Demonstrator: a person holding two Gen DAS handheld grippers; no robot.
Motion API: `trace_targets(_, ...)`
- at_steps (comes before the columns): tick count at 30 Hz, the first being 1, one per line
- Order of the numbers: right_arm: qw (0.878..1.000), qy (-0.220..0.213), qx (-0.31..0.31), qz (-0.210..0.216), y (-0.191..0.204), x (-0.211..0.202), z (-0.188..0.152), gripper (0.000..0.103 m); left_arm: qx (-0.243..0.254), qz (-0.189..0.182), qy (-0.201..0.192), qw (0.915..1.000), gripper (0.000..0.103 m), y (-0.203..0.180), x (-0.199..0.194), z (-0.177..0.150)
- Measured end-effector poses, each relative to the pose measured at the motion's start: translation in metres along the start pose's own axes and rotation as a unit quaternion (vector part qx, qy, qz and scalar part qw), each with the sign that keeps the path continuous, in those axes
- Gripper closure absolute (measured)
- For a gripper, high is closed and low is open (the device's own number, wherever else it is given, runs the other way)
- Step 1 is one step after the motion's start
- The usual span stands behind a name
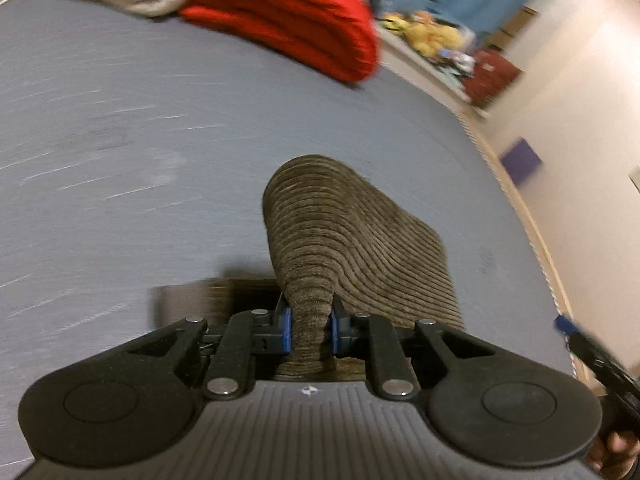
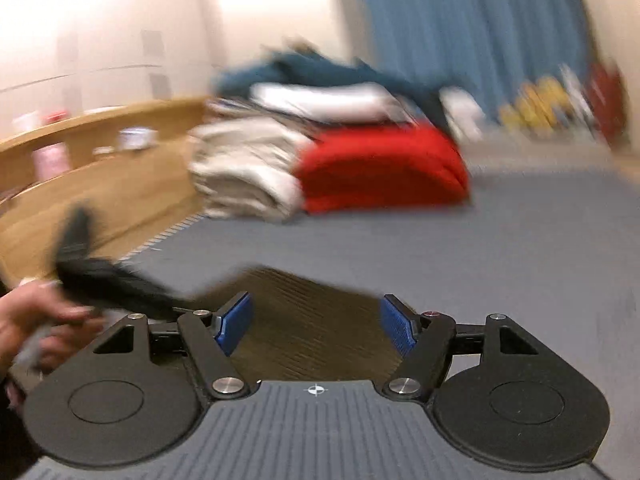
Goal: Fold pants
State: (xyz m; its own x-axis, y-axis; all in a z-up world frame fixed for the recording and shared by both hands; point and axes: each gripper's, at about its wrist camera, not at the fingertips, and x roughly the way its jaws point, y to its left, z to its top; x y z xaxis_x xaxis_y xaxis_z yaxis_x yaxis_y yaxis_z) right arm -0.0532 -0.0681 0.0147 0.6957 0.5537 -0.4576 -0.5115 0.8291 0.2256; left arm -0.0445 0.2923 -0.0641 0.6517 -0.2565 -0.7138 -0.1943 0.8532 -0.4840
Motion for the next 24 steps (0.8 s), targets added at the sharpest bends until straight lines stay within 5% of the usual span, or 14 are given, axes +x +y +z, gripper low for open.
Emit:
trace_targets(3,0.992,0.087,0.087,-0.030,-0.032,0.039,-0.010,0.029,-0.037,0.046,0.003,0.9982,0.055,0.033,-0.002,0.006)
trace_targets(5,0.983,0.135,0.119,-0.033,-0.041,0.062,-0.027,0.028,-0.054,0.044,0.011,0.9975,0.027,0.045,-0.002,0.012)
trace_targets(7,0.976,0.167,0.135,-0.034,-0.045,0.079,-0.042,0.025,-0.050,0.049,0.024,0.9972,0.013,0.050,0.006,0.014)
trace_targets(10,0.964,0.206,0.167,-0.015,-0.047,0.098,-0.054,0.019,-0.039,0.061,0.059,0.9956,0.012,0.048,0.029,0.011)
trace_targets(19,0.928,0.281,0.245,0.026,-0.070,0.145,-0.077,0.016,-0.079,0.003,0.133,0.9879,0.012,0.067,0.096,-0.011)
trace_targets(21,0.930,0.279,0.238,0.038,-0.068,0.149,-0.073,0.034,-0.084,0.003,0.130,0.9880,0.013,0.068,0.103,-0.013)
trace_targets(24,0.938,0.266,0.221,0.027,-0.063,0.149,-0.065,0.051,-0.058,0.025,0.123,0.9903,0.028,0.053,0.097,-0.011)
